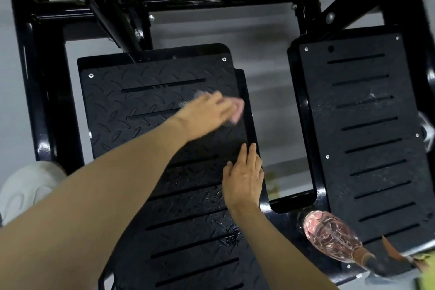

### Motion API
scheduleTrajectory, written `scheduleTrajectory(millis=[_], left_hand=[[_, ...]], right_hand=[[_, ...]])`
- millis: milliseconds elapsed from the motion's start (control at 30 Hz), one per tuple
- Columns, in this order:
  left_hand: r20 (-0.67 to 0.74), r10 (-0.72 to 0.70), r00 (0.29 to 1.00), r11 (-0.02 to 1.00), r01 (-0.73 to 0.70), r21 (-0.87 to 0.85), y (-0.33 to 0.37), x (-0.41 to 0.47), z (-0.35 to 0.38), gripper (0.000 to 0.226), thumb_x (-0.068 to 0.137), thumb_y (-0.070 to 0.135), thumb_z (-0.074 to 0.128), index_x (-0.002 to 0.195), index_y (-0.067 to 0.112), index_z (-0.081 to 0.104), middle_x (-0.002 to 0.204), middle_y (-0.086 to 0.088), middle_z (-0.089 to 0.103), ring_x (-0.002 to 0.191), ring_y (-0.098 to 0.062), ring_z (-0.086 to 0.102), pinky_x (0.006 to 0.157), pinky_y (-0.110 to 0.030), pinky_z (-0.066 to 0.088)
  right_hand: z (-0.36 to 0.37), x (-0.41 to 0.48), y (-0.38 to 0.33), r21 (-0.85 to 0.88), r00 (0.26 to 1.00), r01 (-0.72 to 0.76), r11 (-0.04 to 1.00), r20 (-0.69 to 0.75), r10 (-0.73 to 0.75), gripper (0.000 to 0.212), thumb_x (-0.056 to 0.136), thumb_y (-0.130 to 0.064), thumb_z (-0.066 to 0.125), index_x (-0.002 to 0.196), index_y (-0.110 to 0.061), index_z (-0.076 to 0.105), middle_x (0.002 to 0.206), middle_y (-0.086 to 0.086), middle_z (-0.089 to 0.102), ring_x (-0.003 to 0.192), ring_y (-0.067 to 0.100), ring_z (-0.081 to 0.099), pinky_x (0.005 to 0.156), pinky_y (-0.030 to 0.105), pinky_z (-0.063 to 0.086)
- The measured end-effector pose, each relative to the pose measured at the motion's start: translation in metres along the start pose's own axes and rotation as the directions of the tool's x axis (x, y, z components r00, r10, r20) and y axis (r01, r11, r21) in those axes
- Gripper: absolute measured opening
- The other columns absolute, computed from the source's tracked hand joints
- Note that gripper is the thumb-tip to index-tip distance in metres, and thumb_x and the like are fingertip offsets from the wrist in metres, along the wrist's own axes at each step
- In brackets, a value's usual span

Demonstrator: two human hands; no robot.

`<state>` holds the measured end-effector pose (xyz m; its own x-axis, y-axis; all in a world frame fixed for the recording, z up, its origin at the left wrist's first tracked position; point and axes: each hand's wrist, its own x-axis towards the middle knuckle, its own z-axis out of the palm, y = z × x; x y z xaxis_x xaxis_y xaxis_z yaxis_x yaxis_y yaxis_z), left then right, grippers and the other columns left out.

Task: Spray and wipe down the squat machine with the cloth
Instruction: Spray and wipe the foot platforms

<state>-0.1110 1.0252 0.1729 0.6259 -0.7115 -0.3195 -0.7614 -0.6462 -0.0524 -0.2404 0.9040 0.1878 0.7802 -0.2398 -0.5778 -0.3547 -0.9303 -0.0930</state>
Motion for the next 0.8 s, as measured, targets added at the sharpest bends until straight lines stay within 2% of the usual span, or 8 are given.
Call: scheduleTrajectory(millis=[100, 200, 267, 367, 500, 600, 700, 800], left_hand=[[0.061, -0.451, 0.891, 0.884, 0.455, -0.109, -0.023, 0.004, -0.003, 0.09, 0.075, 0.0, 0.065, 0.147, 0.004, 0.011, 0.133, -0.016, 0.03, 0.113, -0.03, 0.04, 0.092, -0.037, 0.045], [0.101, -0.575, 0.812, 0.785, 0.583, -0.21, -0.014, 0.012, -0.008, 0.081, 0.077, 0.0, 0.064, 0.144, 0.0, 0.017, 0.134, -0.019, 0.03, 0.115, -0.032, 0.039, 0.093, -0.038, 0.044], [0.046, -0.466, 0.884, 0.846, 0.46, -0.271, 0.005, 0.013, -0.009, 0.077, 0.079, -0.002, 0.06, 0.144, 0.002, 0.02, 0.136, -0.018, 0.031, 0.115, -0.029, 0.04, 0.098, -0.038, 0.044], [-0.021, -0.113, 0.993, 0.97, 0.105, -0.218, 0.042, 0.007, -0.006, 0.078, 0.079, -0.002, 0.058, 0.147, 0.005, 0.019, 0.138, -0.016, 0.029, 0.115, -0.027, 0.04, 0.1, -0.039, 0.043], [-0.029, 0.201, 0.979, 0.979, -0.202, -0.015, 0.043, 0.008, -0.003, 0.067, 0.08, -0.005, 0.056, 0.141, 0.004, 0.031, 0.131, -0.012, 0.038, 0.107, -0.025, 0.044, 0.092, -0.038, 0.048], [-0.001, -0.122, 0.992, 0.991, 0.122, -0.049, 0.007, 0.009, -0.007, 0.074, 0.076, -0.005, 0.059, 0.142, 0.007, 0.027, 0.133, -0.012, 0.034, 0.112, -0.026, 0.042, 0.095, -0.038, 0.047], [0.074, -0.501, 0.862, 0.839, 0.505, -0.203, -0.009, 0.004, -0.01, 0.075, 0.079, -0.001, 0.063, 0.143, 0.004, 0.023, 0.136, -0.016, 0.029, 0.117, -0.033, 0.038, 0.09, -0.039, 0.046], [0.087, -0.47, 0.878, 0.835, 0.475, -0.279, 0.011, -0.005, -0.01, 0.072, 0.08, -0.001, 0.059, 0.142, 0.005, 0.025, 0.137, -0.015, 0.028, 0.116, -0.032, 0.037, 0.088, -0.039, 0.046]], right_hand=[[-0.002, 0.001, 0.002, 0.026, 1.0, 0.002, 1.0, 0.008, -0.002, 0.057, 0.103, -0.031, 0.028, 0.153, -0.01, 0.011, 0.16, 0.008, 0.001, 0.144, 0.022, 0.012, 0.117, 0.036, 0.017], [-0.002, 0.0, 0.005, 0.034, 1.0, 0.001, 0.999, 0.012, -0.002, 0.055, 0.103, -0.03, 0.028, 0.152, -0.01, 0.014, 0.159, 0.008, 0.004, 0.143, 0.022, 0.014, 0.117, 0.035, 0.019], [-0.001, -0.001, 0.007, 0.049, 1.0, -0.008, 0.999, 0.007, 0.008, 0.054, 0.103, -0.029, 0.029, 0.151, -0.01, 0.016, 0.159, 0.008, 0.005, 0.143, 0.022, 0.015, 0.116, 0.035, 0.019], [0.002, -0.005, 0.01, 0.062, 1.0, -0.015, 0.998, -0.004, 0.015, 0.055, 0.102, -0.028, 0.031, 0.151, -0.01, 0.016, 0.158, 0.008, 0.008, 0.141, 0.022, 0.016, 0.115, 0.034, 0.022], [0.007, -0.013, 0.014, 0.056, 1.0, -0.014, 0.998, -0.014, 0.015, 0.057, 0.102, -0.027, 0.031, 0.152, -0.011, 0.01, 0.158, 0.008, 0.008, 0.14, 0.022, 0.018, 0.115, 0.034, 0.022], [0.008, -0.019, 0.016, 0.034, 1.0, 0.003, 0.999, 0.012, -0.004, 0.059, 0.103, -0.029, 0.029, 0.153, -0.013, 0.003, 0.16, 0.006, 0.001, 0.143, 0.021, 0.012, 0.116, 0.034, 0.018], [0.005, -0.021, 0.015, 0.008, 0.999, 0.033, 0.999, 0.038, -0.034, 0.059, 0.103, -0.029, 0.028, 0.153, -0.013, 0.002, 0.16, 0.005, -0.005, 0.145, 0.02, 0.008, 0.117, 0.033, 0.017], [0.005, -0.021, 0.012, -0.014, 0.998, 0.035, 0.999, 0.061, -0.034, 0.059, 0.102, -0.027, 0.029, 0.153, -0.012, 0.003, 0.16, 0.006, -0.005, 0.144, 0.021, 0.009, 0.116, 0.034, 0.019]])
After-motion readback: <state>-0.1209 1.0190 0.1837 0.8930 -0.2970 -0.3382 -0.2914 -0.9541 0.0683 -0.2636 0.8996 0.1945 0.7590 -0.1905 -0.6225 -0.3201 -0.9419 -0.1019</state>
